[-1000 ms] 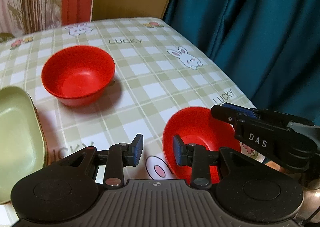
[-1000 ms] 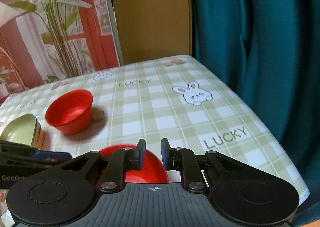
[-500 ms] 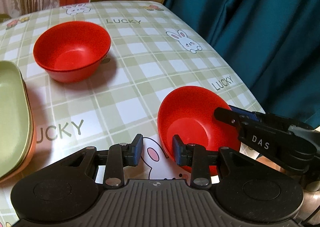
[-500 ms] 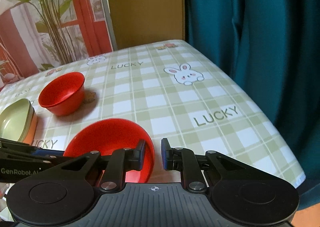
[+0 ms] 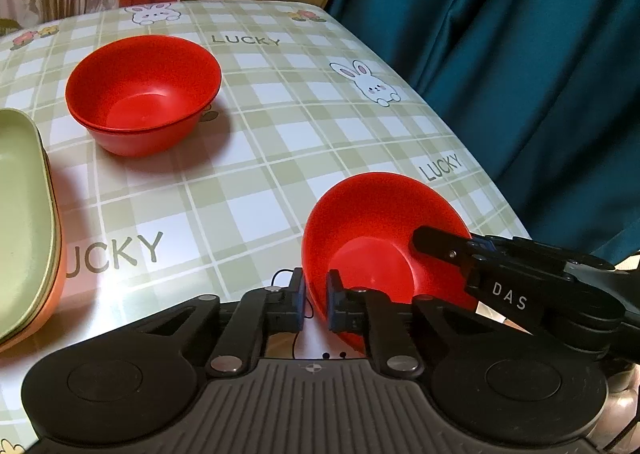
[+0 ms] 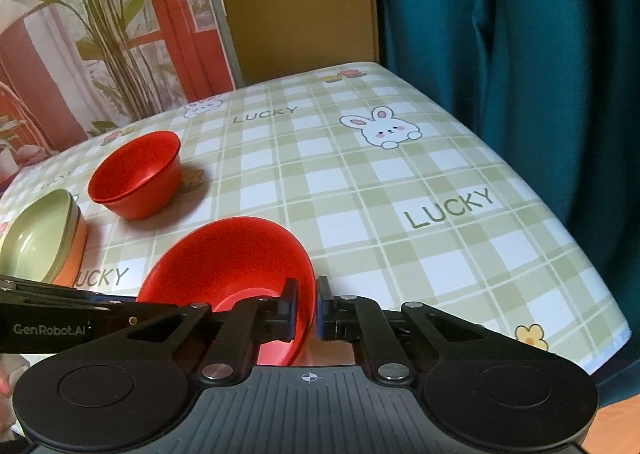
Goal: Organize plates and bowls
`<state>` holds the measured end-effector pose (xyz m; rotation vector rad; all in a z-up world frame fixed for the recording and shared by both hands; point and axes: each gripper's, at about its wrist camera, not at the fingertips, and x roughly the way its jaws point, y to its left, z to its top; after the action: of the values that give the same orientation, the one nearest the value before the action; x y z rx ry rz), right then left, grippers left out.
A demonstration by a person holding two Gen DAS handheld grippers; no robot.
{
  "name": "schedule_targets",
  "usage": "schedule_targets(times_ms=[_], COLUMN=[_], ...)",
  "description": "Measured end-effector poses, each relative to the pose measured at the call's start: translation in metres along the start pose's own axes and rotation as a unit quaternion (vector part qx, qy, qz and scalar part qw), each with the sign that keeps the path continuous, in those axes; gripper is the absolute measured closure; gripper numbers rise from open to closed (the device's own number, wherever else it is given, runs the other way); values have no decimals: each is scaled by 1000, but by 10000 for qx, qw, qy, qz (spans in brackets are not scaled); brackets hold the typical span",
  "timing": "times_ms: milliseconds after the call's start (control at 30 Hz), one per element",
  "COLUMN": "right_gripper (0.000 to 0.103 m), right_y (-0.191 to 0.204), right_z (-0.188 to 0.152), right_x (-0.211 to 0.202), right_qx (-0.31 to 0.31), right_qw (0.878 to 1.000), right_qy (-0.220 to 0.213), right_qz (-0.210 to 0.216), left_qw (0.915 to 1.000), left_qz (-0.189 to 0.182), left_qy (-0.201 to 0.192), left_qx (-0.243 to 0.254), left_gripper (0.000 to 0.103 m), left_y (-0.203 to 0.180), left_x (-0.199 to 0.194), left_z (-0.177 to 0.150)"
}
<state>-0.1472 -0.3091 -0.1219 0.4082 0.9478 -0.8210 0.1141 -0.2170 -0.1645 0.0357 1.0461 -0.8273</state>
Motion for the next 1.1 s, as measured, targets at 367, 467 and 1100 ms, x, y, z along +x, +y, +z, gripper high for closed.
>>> schedule_targets(times_ms=[367, 467, 1100], right_gripper=[97, 97, 96], right_y=[6, 10, 79], right_z=[8, 17, 110], right_x=[5, 6, 16], right_qx=[81, 149, -81], right_qw=[9998, 9995, 9925], right_qy=[-48, -87, -831], right_qz=[160, 267, 898], left_qw=[9996, 9992, 9870], left_qz=[117, 143, 801], left_qy=[-185, -316, -1396], left_qx=[-156, -214, -14], left_gripper=[92, 92, 92], left_y=[10, 15, 48], left_x=[-8, -16, -75], left_z=[4, 9, 82])
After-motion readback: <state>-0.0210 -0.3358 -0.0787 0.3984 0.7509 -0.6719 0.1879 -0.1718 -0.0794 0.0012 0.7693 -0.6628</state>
